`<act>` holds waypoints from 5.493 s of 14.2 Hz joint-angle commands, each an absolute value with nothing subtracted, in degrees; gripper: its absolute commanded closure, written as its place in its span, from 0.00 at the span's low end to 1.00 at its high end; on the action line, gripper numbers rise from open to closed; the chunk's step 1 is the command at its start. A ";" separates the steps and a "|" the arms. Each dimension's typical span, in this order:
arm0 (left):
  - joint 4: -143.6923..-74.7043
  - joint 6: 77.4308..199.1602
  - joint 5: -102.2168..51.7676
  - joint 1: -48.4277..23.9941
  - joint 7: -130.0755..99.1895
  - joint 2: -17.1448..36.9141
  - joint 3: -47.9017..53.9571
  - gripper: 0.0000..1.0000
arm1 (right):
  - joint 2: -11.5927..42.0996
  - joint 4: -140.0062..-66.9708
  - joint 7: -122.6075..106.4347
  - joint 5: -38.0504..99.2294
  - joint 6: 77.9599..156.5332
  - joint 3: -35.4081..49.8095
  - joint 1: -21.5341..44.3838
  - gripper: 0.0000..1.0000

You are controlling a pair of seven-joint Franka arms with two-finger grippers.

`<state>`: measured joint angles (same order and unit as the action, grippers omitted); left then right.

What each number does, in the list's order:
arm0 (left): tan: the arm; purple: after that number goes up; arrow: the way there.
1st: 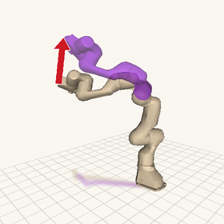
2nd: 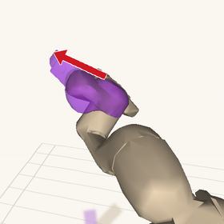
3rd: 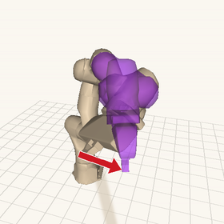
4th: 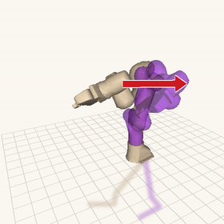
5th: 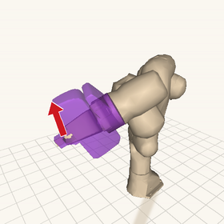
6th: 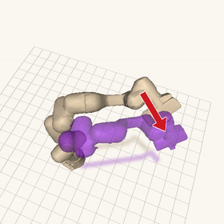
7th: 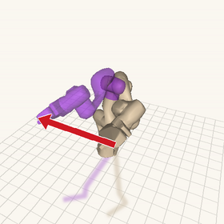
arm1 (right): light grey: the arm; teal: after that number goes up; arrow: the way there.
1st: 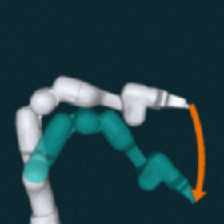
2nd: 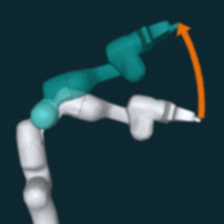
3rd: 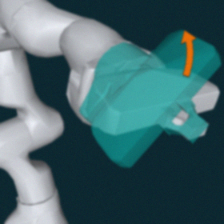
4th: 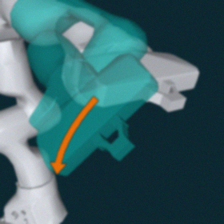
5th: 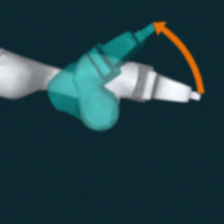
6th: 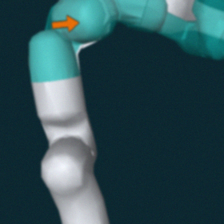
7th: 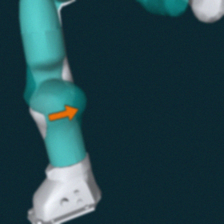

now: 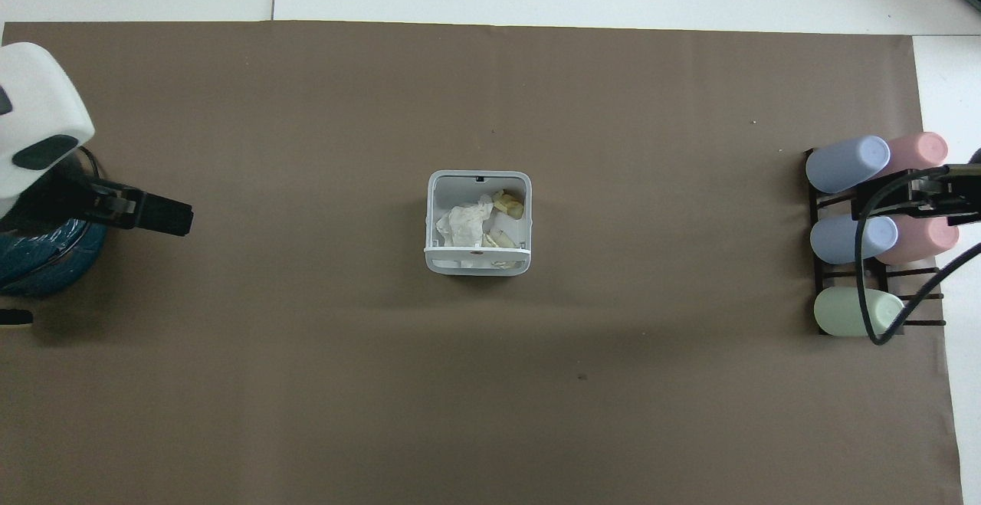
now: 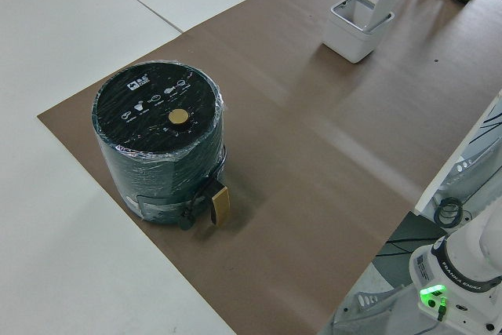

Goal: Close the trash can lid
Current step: 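Move the left gripper over the white trash can's open lid, then push the raised lid down with the left gripper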

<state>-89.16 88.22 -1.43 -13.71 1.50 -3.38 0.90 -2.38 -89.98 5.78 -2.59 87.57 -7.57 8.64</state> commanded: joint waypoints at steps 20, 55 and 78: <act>-113.73 119.00 -0.35 -43.42 -21.53 -7.40 0.44 1.00 | -3.34 -90.62 4.39 -1.67 86.92 -8.09 8.79 0.00; -103.10 144.92 -0.09 -36.65 -21.27 18.63 0.09 1.00 | -3.34 -90.62 4.39 -1.67 86.84 -8.09 8.79 0.00; -103.18 129.31 -0.18 -36.56 -21.53 9.94 -0.09 0.00 | -3.34 -90.62 4.39 -1.67 86.92 -8.09 8.79 0.00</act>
